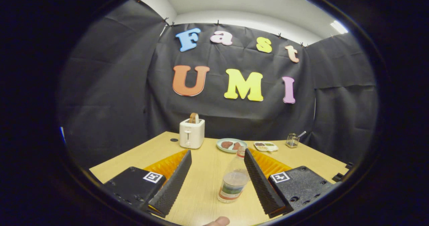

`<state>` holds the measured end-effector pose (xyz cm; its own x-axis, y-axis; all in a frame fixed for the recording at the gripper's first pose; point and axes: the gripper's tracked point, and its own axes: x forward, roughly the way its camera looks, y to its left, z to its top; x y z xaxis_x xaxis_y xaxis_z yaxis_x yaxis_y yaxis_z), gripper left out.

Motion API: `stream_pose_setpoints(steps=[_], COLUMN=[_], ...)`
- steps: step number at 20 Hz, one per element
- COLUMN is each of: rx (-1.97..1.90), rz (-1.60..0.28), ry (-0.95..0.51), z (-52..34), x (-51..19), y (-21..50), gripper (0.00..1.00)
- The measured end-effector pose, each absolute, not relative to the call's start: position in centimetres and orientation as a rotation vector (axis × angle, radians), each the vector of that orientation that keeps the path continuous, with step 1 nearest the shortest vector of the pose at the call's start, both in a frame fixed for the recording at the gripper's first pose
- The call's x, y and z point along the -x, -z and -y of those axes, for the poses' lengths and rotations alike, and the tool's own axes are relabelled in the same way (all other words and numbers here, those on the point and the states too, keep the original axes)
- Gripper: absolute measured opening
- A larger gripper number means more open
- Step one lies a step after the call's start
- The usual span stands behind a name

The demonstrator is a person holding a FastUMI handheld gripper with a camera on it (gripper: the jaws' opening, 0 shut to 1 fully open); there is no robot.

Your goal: Take the bottle from table, then pour the juice into the cup, finally place the bottle on the coaster

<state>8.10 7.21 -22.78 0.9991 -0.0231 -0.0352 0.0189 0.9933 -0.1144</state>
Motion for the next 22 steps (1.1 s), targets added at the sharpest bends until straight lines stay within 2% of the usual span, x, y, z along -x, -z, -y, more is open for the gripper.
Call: stream_pose_setpoints(steps=[11, 18, 22], rx=[0.076, 0.053, 0.051], rz=[-0.078, -0.114, -0.052], ry=[0.122, 0.115, 0.097], z=[-2.8, -2.2, -2.3], x=[-10.5, -13.0, -15.0], y=[29.4, 33.5, 32.0], gripper=[1.00, 1.00, 1.00])
